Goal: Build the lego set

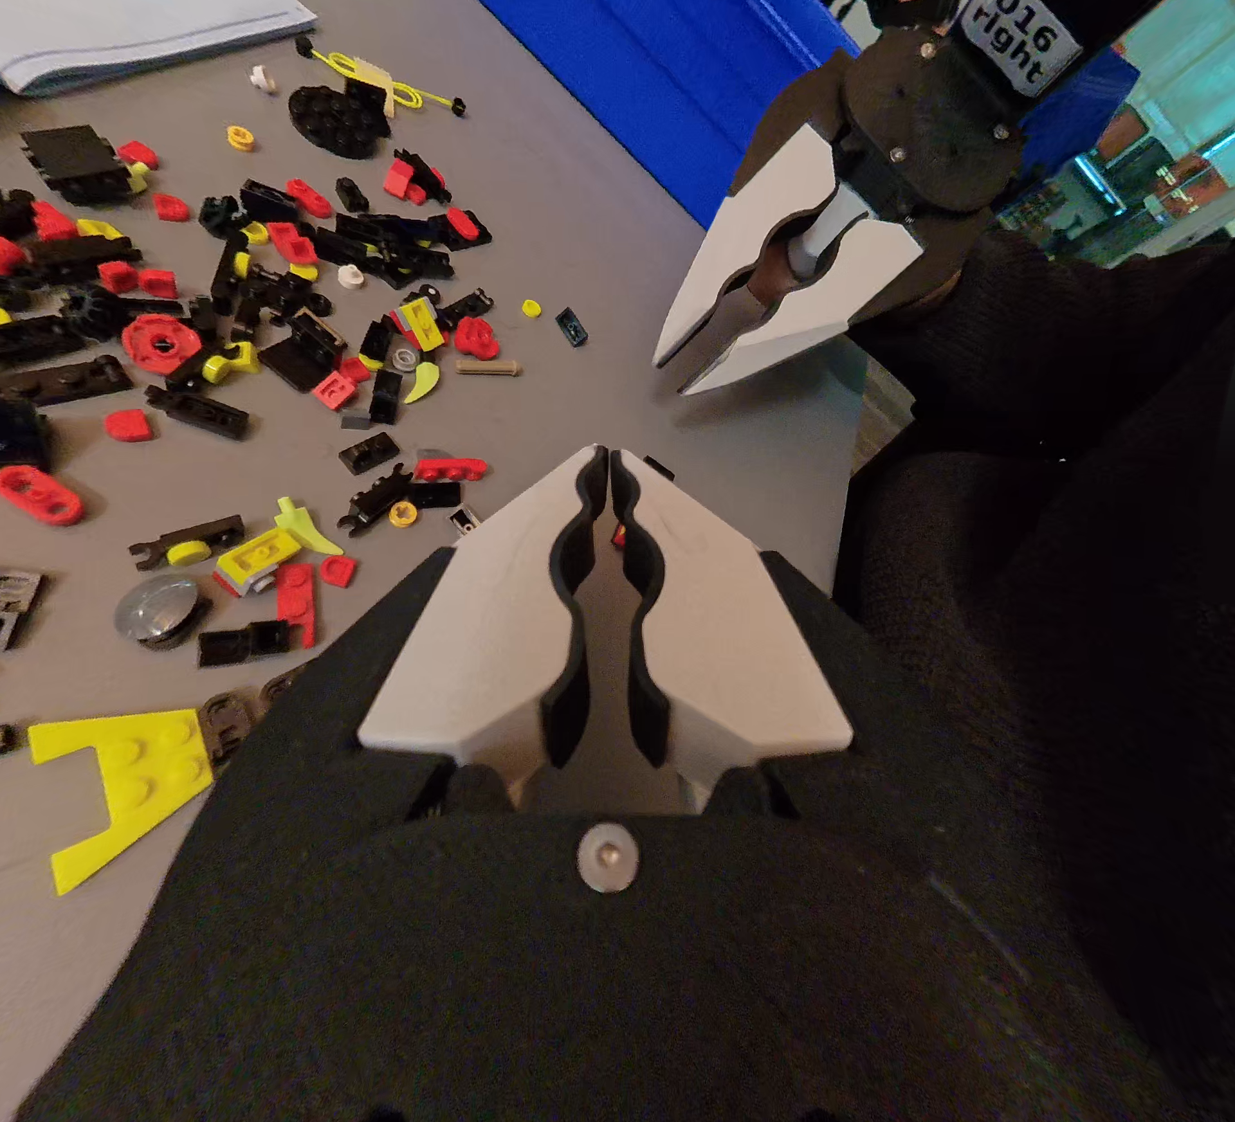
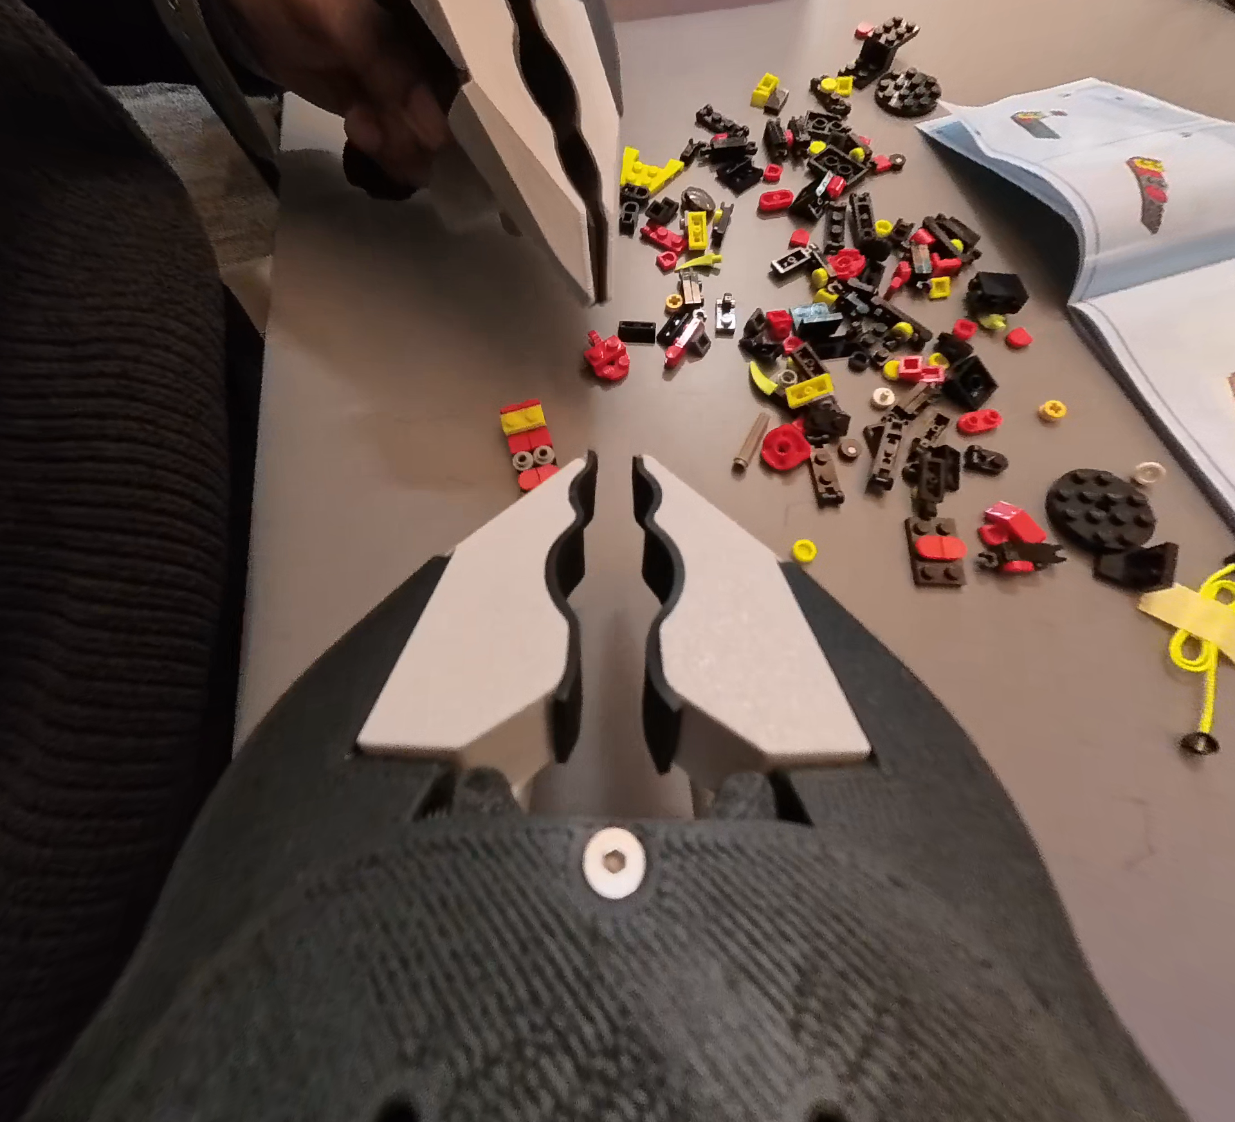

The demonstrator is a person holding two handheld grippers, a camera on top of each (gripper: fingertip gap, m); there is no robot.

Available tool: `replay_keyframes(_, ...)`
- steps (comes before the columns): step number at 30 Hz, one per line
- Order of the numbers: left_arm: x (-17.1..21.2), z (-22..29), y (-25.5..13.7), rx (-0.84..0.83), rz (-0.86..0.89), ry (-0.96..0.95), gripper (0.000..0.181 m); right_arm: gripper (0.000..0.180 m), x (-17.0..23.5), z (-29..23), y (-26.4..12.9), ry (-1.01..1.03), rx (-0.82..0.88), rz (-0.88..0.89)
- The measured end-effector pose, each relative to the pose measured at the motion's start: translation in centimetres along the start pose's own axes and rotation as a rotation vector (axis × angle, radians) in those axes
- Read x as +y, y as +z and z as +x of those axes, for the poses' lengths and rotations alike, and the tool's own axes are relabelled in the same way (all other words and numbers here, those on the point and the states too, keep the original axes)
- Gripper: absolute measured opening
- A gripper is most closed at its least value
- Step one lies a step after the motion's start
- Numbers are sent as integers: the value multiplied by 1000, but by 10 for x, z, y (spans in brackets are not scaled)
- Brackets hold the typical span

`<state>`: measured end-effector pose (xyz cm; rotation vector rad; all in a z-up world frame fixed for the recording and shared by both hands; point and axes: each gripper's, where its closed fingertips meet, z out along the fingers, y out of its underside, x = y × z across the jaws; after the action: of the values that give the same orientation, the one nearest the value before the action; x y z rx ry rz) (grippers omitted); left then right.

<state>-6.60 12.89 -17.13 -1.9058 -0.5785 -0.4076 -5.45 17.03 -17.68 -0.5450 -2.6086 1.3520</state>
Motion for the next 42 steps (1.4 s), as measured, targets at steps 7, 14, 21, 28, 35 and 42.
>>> replay_keyframes(7,-4,3,5,58,13,-49,4,9,6,3,-1,30,11,-10)
replay_keyframes(14,3,12,14,86,-44,-28,9,10,12,14,-2,64,57,-21)
replay_keyframes(21,2,13,15,104,-37,-56,12,38,10,70,-7,166,304,-10)
replay_keyframes(28,3,21,17,132,-42,-70,13,34,24,106,-4,244,366,-71)
replay_keyframes(35,9,20,22,95,-76,-22,14,37,40,110,5,277,346,-152)
replay_keyframes(42,5,25,23,123,-49,-70,14,14,37,106,2,272,319,-142)
